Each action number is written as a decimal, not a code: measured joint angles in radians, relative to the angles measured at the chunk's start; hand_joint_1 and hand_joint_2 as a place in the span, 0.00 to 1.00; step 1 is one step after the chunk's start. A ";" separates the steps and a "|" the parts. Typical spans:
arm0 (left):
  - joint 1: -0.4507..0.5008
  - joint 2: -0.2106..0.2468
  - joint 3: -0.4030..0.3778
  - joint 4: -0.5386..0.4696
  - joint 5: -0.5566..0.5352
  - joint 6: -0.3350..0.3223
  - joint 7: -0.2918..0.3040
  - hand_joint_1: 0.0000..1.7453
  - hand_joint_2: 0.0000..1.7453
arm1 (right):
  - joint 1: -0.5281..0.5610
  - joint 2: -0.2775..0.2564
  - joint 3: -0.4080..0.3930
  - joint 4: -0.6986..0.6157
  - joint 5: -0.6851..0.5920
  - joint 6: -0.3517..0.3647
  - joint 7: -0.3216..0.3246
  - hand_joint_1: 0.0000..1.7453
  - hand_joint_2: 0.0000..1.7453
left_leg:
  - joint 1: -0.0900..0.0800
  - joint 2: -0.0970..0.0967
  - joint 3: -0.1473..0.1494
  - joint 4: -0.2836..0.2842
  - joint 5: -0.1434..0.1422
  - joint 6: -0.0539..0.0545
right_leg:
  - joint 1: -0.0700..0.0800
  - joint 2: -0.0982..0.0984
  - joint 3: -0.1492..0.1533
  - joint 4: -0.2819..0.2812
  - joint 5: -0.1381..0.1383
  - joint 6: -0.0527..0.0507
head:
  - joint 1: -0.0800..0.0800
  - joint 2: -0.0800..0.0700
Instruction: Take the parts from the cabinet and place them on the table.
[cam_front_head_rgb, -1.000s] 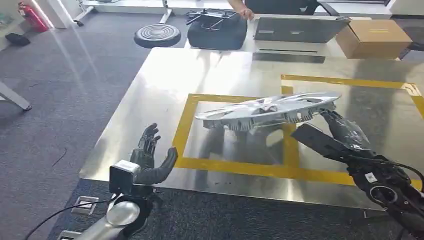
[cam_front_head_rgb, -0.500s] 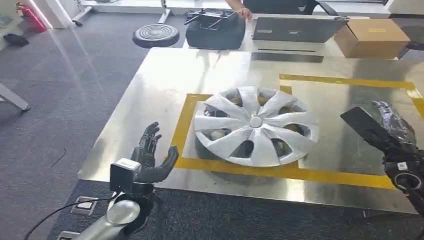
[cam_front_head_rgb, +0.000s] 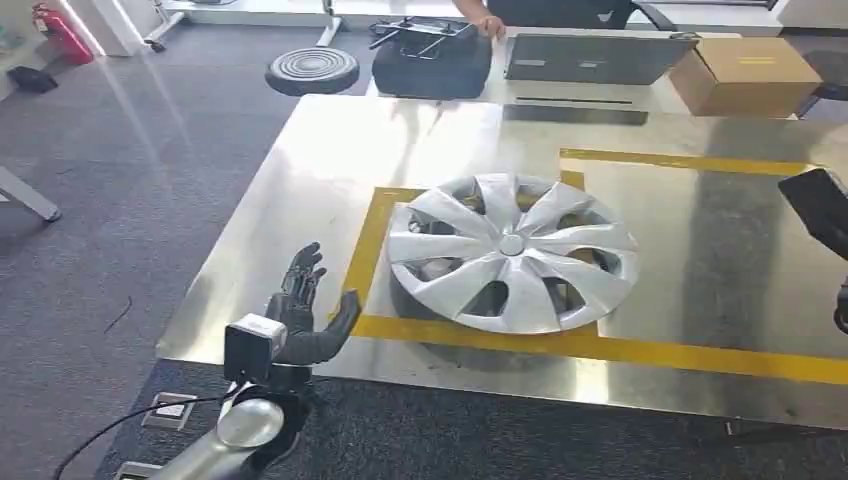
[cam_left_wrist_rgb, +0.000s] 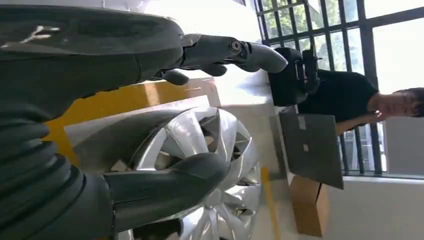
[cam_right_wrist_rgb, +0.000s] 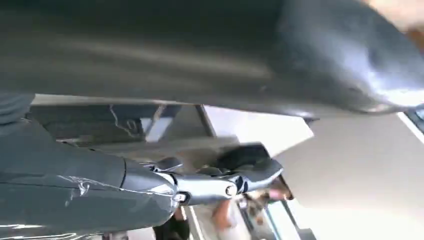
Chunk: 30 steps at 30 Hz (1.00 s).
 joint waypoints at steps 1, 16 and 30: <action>0.000 -0.001 0.000 0.000 0.000 0.005 0.000 0.00 1.00 | -0.004 0.000 -0.002 0.001 0.017 -0.047 -0.024 0.00 0.00 | 0.000 0.000 0.000 0.000 0.000 0.000 | 0.000 0.000 0.000 0.000 0.000 0.000 | 0.000 0.000; -0.051 -0.048 0.000 0.031 0.045 -0.028 -0.059 0.00 0.00 | 0.219 0.010 0.028 -0.429 0.061 -0.316 -0.101 0.00 0.00 | 0.001 -0.001 0.000 -0.001 0.000 0.000 | 0.001 -0.002 0.000 0.000 -0.001 -0.001 | -0.004 0.000; -0.108 -0.115 -0.030 0.133 0.086 -0.082 -0.099 0.00 0.00 | 0.484 0.120 0.008 -0.778 -0.035 -0.318 -0.248 0.00 0.00 | 0.000 0.000 0.001 -0.001 -0.001 0.001 | 0.000 0.000 0.000 -0.001 -0.001 0.000 | -0.003 0.000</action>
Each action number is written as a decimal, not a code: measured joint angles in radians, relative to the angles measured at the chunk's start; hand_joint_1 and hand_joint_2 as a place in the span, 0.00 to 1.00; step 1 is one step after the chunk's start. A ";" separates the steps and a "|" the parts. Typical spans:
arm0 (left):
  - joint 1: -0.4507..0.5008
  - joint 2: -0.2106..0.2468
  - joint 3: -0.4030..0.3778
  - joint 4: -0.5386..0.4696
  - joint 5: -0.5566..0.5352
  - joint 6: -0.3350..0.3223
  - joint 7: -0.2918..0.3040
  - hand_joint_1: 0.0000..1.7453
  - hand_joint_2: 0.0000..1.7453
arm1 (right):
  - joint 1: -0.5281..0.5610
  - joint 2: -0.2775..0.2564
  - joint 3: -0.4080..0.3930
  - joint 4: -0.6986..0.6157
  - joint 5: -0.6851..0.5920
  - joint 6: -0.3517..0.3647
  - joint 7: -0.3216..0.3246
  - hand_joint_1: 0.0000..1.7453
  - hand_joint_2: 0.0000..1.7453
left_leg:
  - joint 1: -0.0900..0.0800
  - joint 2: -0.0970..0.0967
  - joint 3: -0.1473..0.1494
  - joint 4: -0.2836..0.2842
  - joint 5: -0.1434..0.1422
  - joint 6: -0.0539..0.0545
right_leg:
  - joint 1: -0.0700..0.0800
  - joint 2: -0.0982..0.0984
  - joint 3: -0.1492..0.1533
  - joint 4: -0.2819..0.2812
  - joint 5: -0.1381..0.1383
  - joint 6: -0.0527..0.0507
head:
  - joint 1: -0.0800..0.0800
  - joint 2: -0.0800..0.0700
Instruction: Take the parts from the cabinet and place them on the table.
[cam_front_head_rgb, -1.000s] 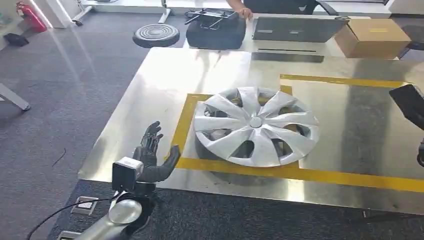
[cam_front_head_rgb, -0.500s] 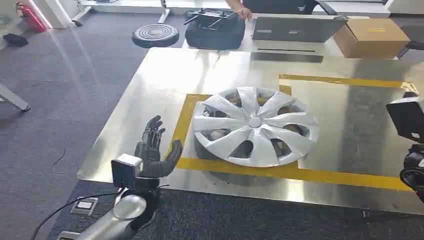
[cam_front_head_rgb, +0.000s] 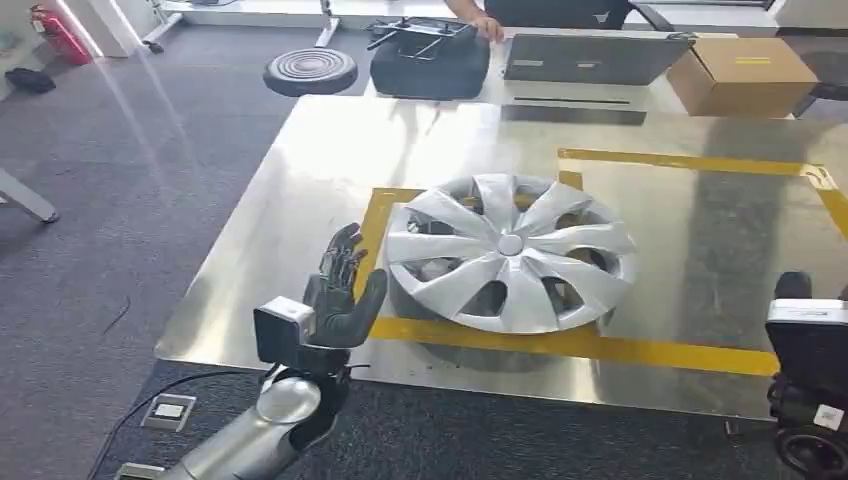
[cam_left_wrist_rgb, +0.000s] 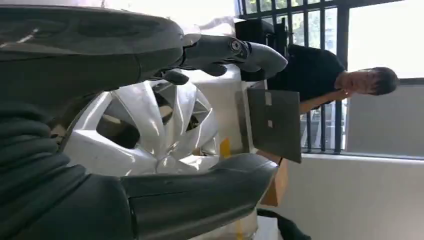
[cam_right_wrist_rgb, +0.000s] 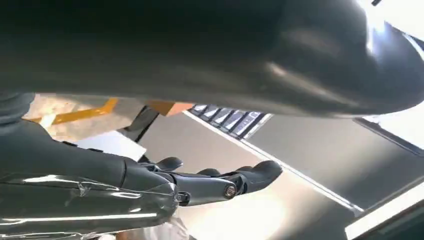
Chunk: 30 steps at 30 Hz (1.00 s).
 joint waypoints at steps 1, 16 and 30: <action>-0.004 -0.007 -0.001 0.010 0.003 -0.003 -0.003 0.00 0.00 | 0.014 0.017 0.000 -0.016 -0.012 0.000 -0.019 0.00 0.00 | 0.000 0.000 0.000 0.000 0.000 0.000 | 0.000 0.000 0.000 0.000 0.000 0.000 | 0.002 0.000; -0.012 -0.034 -0.016 0.047 -0.012 0.015 -0.013 0.00 0.00 | 0.107 0.111 0.019 -0.148 -0.004 0.000 -0.018 0.00 0.00 | 0.000 0.000 0.000 0.000 0.000 0.000 | 0.000 0.001 0.000 0.000 0.000 0.000 | 0.001 0.000; 0.018 0.013 -0.016 0.011 -0.011 0.150 -0.005 0.00 0.00 | -0.035 0.148 0.188 -0.098 -0.142 0.002 -0.057 0.00 0.00 | 0.000 -0.001 0.001 -0.001 0.000 -0.001 | 0.001 0.000 0.003 0.000 -0.001 -0.001 | 0.001 0.000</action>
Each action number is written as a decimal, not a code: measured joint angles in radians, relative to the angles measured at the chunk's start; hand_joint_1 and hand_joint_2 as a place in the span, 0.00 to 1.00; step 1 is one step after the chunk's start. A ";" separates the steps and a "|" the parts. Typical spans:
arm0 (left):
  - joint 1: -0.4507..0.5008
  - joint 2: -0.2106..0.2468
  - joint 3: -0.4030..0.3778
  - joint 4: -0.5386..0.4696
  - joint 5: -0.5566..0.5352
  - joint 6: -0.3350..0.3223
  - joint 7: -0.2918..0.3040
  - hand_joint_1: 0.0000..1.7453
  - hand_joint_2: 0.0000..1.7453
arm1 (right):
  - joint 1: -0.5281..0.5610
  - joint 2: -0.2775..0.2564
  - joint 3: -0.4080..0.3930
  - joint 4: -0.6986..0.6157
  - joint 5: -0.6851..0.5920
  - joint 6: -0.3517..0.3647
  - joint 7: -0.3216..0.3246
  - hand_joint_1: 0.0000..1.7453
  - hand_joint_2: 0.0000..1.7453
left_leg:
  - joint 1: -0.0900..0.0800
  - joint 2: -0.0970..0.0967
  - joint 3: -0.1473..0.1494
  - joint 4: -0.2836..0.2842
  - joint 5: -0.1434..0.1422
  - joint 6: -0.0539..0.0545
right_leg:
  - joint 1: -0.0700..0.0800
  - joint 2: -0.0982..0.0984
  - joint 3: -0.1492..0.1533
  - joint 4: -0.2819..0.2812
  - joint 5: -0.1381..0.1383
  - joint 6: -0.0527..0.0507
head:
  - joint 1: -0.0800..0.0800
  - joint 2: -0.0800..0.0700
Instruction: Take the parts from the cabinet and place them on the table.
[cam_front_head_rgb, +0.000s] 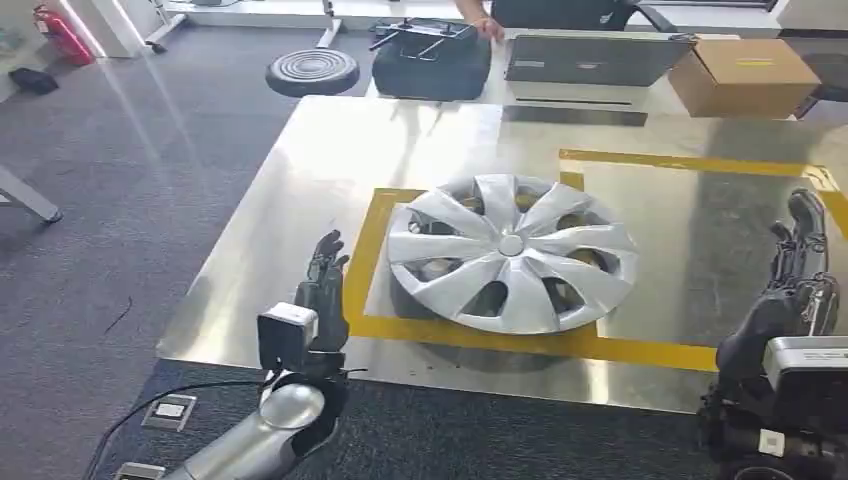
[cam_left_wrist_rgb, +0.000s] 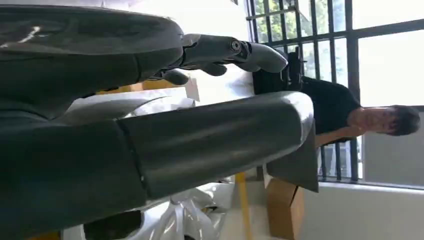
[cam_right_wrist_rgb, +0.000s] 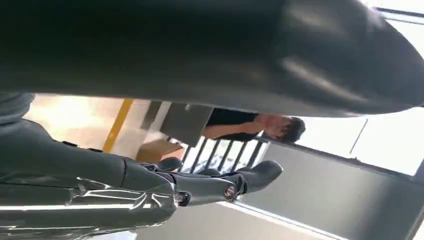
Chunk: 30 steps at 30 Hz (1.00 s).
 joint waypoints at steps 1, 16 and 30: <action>0.004 0.006 0.000 -0.006 -0.003 0.005 0.003 0.00 0.00 | -0.011 0.002 0.016 0.008 -0.014 0.000 -0.005 0.00 0.00 | -0.002 0.000 -0.001 0.003 -0.002 0.002 | -0.002 0.000 0.001 -0.003 0.001 0.002 | 0.000 0.000; 0.027 0.050 0.001 -0.047 -0.012 0.033 0.010 0.00 0.00 | -0.076 0.017 0.115 0.108 -0.081 0.000 -0.053 0.00 0.00 | 0.028 -0.001 0.023 0.017 -0.023 -0.028 | -0.039 0.006 0.011 0.014 -0.016 0.053 | 0.047 0.000; 0.039 0.063 0.002 -0.069 -0.021 0.042 0.009 0.00 0.00 | -0.071 0.032 0.137 0.133 -0.082 0.000 -0.061 0.00 0.00 | 0.006 0.017 0.022 0.052 -0.036 0.005 | -0.008 -0.006 -0.008 0.021 0.001 -0.011 | -0.038 0.000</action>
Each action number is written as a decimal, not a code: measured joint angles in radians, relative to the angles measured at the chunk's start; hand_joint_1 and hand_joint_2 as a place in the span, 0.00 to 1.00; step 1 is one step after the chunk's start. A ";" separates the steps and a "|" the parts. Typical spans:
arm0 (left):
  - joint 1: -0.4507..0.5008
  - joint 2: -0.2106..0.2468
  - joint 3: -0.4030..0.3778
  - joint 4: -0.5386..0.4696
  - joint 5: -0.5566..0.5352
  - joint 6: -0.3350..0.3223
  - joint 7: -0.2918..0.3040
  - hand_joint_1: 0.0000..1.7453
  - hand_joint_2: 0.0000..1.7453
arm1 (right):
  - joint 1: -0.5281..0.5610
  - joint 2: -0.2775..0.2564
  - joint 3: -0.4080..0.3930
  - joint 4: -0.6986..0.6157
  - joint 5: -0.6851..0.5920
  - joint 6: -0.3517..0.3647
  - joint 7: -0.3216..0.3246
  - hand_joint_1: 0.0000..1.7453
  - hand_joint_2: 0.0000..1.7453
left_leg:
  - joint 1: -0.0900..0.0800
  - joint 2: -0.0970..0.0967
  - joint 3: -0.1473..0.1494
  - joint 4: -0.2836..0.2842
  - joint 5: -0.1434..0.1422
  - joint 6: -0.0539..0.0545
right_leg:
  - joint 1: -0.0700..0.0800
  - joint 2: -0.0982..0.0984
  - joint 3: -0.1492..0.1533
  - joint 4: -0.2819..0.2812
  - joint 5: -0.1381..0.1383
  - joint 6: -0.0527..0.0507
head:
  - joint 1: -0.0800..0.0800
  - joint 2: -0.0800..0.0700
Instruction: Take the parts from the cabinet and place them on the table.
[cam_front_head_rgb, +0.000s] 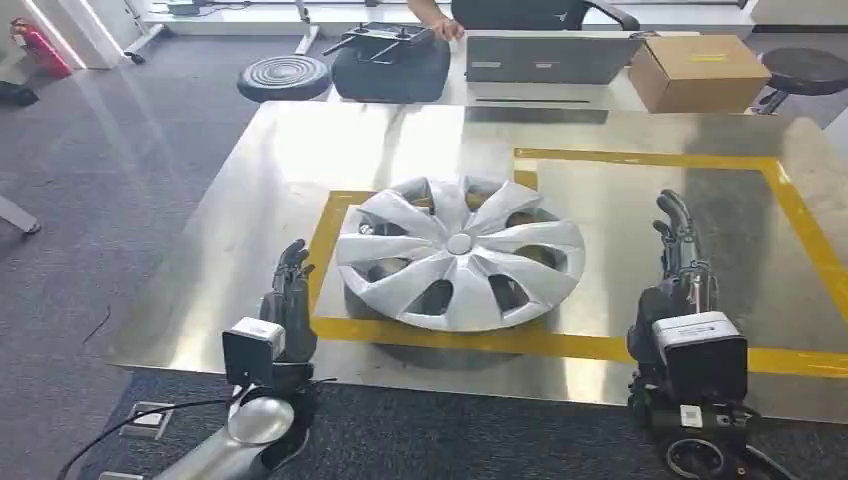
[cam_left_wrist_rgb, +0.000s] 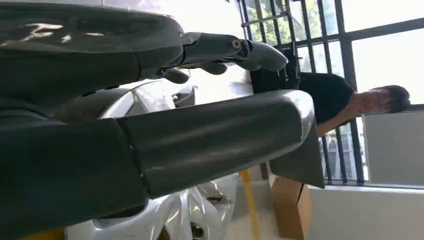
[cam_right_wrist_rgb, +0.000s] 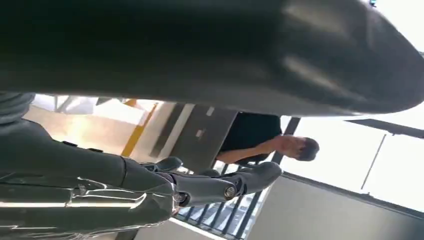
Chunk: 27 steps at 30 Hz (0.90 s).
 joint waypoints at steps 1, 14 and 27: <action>0.000 0.000 0.000 -0.004 -0.002 0.000 0.000 0.00 0.00 | 0.001 0.001 0.000 0.000 0.002 0.000 0.001 0.00 0.00 | -0.002 0.006 0.011 -0.031 -0.006 0.004 | 0.011 0.000 -0.004 0.002 -0.001 0.002 | 0.002 0.000; 0.013 0.000 0.000 -0.017 -0.010 -0.007 0.012 0.00 0.00 | 0.011 0.002 0.008 0.003 0.006 -0.001 0.013 0.00 0.00 | 0.002 0.009 0.010 -0.051 0.020 0.011 | -0.002 -0.003 -0.016 0.104 -0.042 0.040 | 0.057 0.000; 0.015 0.011 0.000 -0.025 -0.009 0.012 0.020 0.00 0.00 | -0.015 0.009 0.023 0.016 -0.002 0.003 0.017 0.00 0.00 | 0.012 0.005 -0.139 0.279 -0.141 -0.050 | -0.005 -0.010 -0.006 -0.018 0.018 -0.013 | 0.022 0.000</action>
